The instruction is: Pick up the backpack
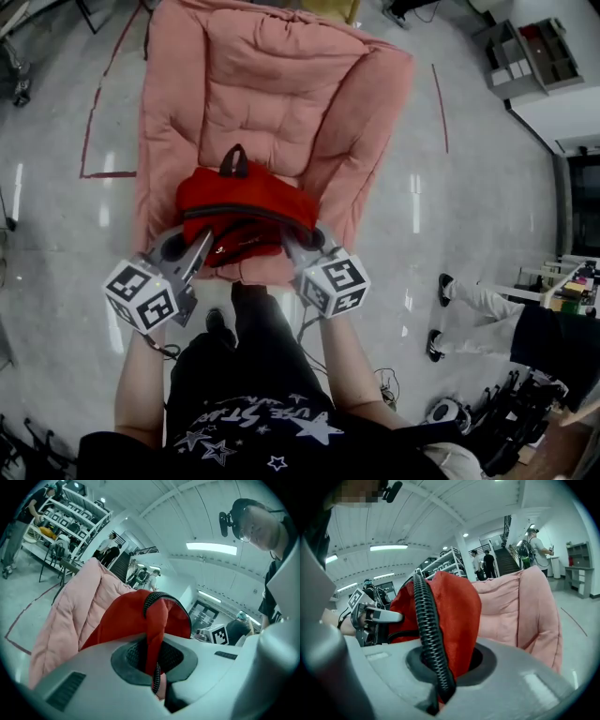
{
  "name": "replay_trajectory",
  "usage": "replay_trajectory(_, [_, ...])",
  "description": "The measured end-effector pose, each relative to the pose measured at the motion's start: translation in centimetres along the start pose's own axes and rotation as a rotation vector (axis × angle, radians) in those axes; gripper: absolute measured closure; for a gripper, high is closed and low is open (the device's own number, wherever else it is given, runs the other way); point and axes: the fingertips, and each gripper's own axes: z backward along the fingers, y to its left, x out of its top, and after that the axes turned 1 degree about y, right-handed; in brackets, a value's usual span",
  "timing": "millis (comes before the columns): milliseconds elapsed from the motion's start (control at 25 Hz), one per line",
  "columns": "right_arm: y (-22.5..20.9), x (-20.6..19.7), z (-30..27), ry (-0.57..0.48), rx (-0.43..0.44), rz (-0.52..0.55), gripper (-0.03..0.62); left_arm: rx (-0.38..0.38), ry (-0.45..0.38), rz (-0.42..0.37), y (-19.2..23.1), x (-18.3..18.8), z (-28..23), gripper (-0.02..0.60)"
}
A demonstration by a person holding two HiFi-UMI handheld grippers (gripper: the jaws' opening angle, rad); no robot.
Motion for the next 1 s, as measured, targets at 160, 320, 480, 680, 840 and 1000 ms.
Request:
replay_trajectory(160, [1.4, 1.7, 2.7, -0.047, -0.025, 0.004, 0.562, -0.047, -0.019, -0.059, -2.6, 1.3, 1.5, 0.569])
replay_trajectory(320, [2.4, 3.7, 3.9, -0.089, -0.049, -0.023, 0.562, -0.093, -0.039, -0.096, -3.3, 4.0, 2.1, 0.569])
replay_trajectory(480, [4.4, 4.6, 6.4, -0.107, -0.068, -0.067, 0.562, -0.128, -0.023, -0.098, -5.3, 5.3, 3.6, 0.569])
replay_trajectory(680, [8.3, 3.4, 11.2, -0.101, -0.075, -0.047, 0.562, -0.146, -0.020, -0.115, -9.2, 3.7, 7.5, 0.569])
replay_trajectory(840, [8.0, 1.8, 12.9, -0.101, -0.053, -0.075, 0.562, -0.128, -0.030, -0.120, -11.0, 2.0, 7.6, 0.569])
replay_trajectory(1000, [8.1, 0.4, 16.4, -0.095, 0.009, -0.066, 0.562, -0.071, -0.063, -0.108, -14.4, -0.2, 8.4, 0.569])
